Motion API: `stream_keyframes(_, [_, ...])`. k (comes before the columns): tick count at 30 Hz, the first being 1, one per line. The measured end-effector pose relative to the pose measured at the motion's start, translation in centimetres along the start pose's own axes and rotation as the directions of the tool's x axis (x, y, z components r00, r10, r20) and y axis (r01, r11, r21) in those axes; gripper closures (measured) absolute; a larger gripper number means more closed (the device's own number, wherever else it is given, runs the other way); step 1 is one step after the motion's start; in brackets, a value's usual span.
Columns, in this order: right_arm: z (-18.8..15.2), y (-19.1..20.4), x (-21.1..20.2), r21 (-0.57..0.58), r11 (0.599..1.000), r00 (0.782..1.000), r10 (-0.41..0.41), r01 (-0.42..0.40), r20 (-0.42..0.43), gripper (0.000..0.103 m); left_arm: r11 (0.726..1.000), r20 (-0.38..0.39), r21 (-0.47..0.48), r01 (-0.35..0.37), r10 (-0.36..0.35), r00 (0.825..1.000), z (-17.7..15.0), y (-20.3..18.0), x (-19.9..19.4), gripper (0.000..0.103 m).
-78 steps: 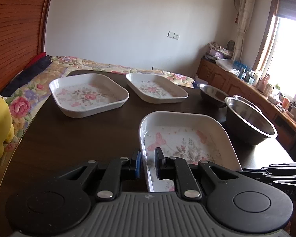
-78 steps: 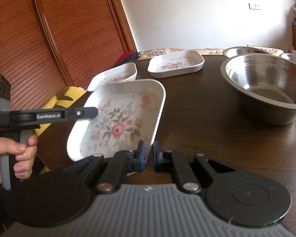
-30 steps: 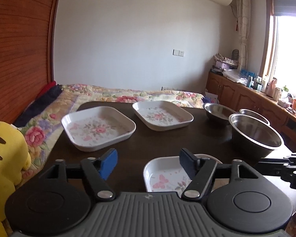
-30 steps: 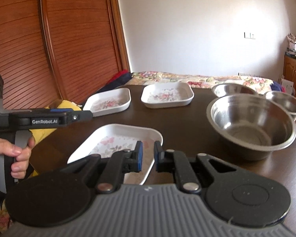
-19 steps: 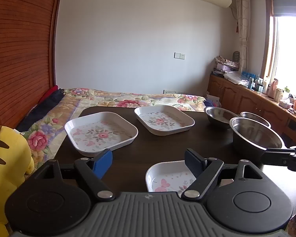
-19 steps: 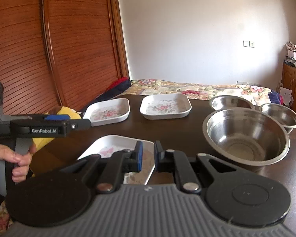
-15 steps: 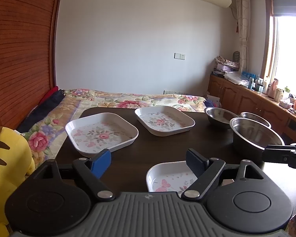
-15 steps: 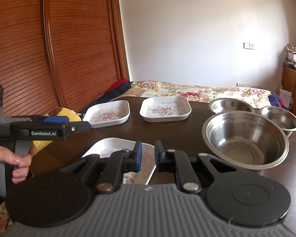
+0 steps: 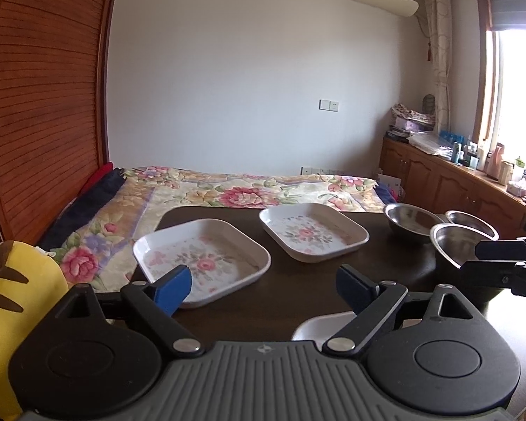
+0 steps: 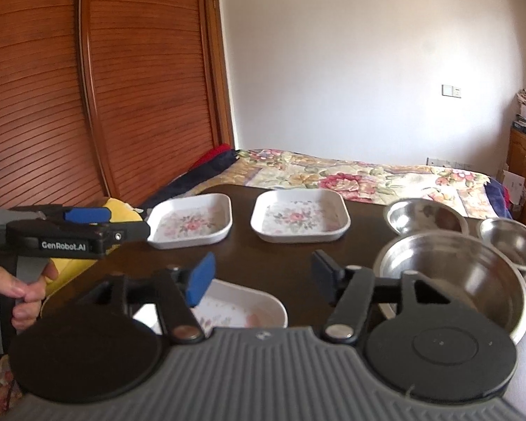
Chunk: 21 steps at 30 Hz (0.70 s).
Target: Organize plates and bowls
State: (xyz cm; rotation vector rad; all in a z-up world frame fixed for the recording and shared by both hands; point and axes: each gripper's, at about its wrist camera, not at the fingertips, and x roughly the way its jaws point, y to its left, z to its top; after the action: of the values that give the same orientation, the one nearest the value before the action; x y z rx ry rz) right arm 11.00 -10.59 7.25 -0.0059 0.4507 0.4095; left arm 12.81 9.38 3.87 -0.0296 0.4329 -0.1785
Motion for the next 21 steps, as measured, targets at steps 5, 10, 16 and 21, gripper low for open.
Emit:
stream_keyframes(5, [1.7, 0.5, 2.1, -0.021, 0.999, 0.999, 0.039, -0.039, -0.012, 0.033, 1.000, -0.011, 0.018, -0.022, 0.023, 1.000, 0.8, 1.2, 1.0, 0.000])
stream_keyframes(10, [3.3, 1.9, 4.9, -0.064, 0.994, 0.995, 0.086, -0.090, -0.051, 0.032, 0.998, -0.030, 0.030, -0.053, 0.054, 0.998, 1.4, 3.0, 2.3, 0.000])
stream_keyframes(16, [5.0, 3.5, 8.8, -0.100, 0.985, 0.984, 0.132, -0.144, -0.119, 0.033, 0.997, -0.059, 0.029, -0.077, 0.078, 0.995, 1.9, 5.6, 4.1, 0.000])
stream_keyframes(21, [6.3, 3.4, 12.0, -0.060, 0.984, 0.970, 0.155, -0.169, -0.187, 0.040, 0.997, -0.082, 0.022, -0.077, 0.078, 0.994, 2.3, 7.5, 5.8, 0.000])
